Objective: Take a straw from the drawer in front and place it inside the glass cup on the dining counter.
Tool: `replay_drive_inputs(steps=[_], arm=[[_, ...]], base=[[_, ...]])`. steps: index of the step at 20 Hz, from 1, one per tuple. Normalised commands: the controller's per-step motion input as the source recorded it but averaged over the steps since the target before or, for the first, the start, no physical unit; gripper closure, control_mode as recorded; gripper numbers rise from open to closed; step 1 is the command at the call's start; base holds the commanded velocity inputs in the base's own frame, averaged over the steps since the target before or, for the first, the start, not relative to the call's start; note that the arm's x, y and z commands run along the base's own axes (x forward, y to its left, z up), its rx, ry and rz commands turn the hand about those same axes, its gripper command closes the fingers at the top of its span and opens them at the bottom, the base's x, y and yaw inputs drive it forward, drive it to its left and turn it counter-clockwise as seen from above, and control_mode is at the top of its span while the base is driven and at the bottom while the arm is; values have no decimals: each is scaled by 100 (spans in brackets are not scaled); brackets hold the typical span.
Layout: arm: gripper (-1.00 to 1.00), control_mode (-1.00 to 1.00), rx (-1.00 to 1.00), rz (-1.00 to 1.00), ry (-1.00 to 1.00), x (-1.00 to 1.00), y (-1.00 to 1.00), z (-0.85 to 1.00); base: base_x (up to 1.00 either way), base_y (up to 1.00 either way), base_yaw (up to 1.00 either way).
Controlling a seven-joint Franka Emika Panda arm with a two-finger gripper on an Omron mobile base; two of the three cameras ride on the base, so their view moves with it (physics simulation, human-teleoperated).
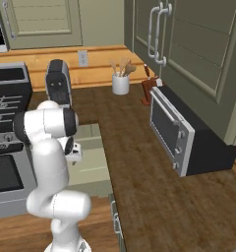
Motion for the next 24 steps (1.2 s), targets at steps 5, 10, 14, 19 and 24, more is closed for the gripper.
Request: replay_drive_inputs(steps=[5,10,14,19,24], arm=[[-100,-100,0,1,0,-1,57,-30],[-100,-100,0,3,0,-12,89,-17],[-100,-100,0,8,0,-30,98,-6],[-100,-100,0,0,0,-7,15,16],[-100,-100,0,-21,0,0,-63,27]], base=[[0,0,0],[0,0,0],[0,0,0],[0,0,0],[0,0,0]])
